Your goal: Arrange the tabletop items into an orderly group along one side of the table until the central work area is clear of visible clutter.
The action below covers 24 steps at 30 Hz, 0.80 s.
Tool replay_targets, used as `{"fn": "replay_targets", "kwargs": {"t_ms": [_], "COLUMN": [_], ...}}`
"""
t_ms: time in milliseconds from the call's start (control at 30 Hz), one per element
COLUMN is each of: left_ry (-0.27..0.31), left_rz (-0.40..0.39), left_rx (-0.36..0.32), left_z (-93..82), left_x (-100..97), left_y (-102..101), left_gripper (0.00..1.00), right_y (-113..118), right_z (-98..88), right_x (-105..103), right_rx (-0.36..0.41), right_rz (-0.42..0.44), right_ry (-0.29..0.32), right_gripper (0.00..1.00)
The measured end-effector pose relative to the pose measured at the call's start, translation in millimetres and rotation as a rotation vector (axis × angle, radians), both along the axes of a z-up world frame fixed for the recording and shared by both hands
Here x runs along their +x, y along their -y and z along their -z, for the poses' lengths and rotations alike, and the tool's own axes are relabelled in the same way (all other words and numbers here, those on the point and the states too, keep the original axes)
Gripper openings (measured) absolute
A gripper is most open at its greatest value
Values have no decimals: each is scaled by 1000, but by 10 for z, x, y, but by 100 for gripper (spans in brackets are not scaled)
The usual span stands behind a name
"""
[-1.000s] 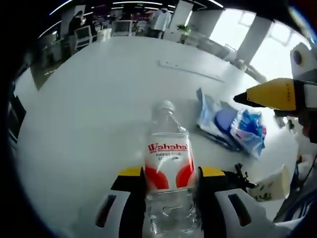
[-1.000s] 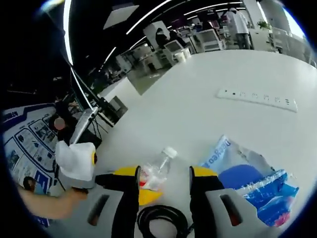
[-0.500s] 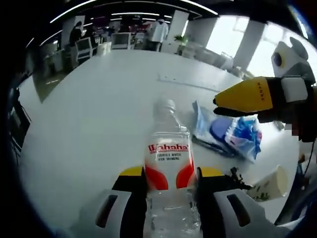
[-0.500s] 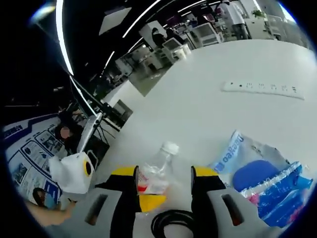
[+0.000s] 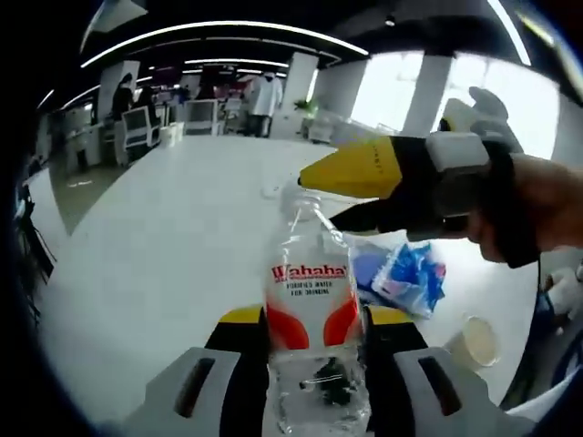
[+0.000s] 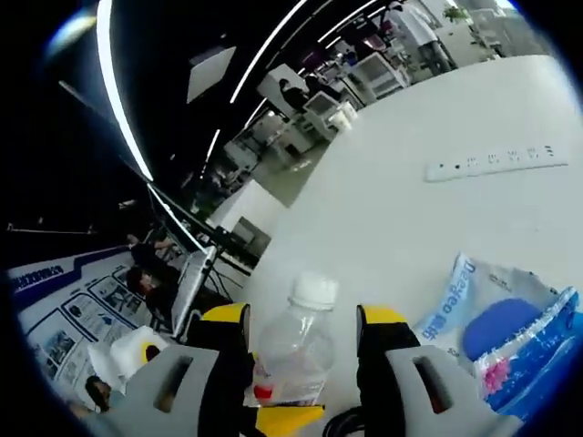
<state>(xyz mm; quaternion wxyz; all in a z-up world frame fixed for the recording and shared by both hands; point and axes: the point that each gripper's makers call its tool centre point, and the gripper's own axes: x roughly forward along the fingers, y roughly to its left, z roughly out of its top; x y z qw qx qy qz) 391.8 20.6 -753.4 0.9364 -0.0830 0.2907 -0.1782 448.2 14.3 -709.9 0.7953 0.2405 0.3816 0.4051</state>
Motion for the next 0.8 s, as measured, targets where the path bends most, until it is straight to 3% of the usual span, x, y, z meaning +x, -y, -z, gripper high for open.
{"fn": "replay_targets", "kwargs": {"t_ms": [133, 267, 467, 567, 667, 767, 800], "left_ry": [68, 94, 109, 115, 114, 118, 120], "left_rz": [42, 54, 74, 75, 95, 91, 92], "left_rx": [-57, -44, -38, -34, 30, 45, 53], "left_z": [-206, -316, -361, -370, -341, -359, -363], "left_x": [-25, -24, -25, -32, -33, -5, 12], "left_y": [95, 84, 76, 72, 60, 52, 53], "left_gripper": [36, 36, 37, 37, 37, 37, 37], "right_y": [-13, -48, -129, -162, -161, -198, -207], "right_z": [-22, -151, -322, -359, -380, -509, -548], "right_x": [8, -2, -27, -42, -62, -84, -80], "right_rx": [26, 55, 111, 113, 117, 142, 129], "right_rz": [7, 2, -24, -34, -44, -77, -97], "right_ry": [-15, 19, 50, 72, 80, 155, 206], "right_gripper": [44, 41, 25, 23, 22, 20, 19]}}
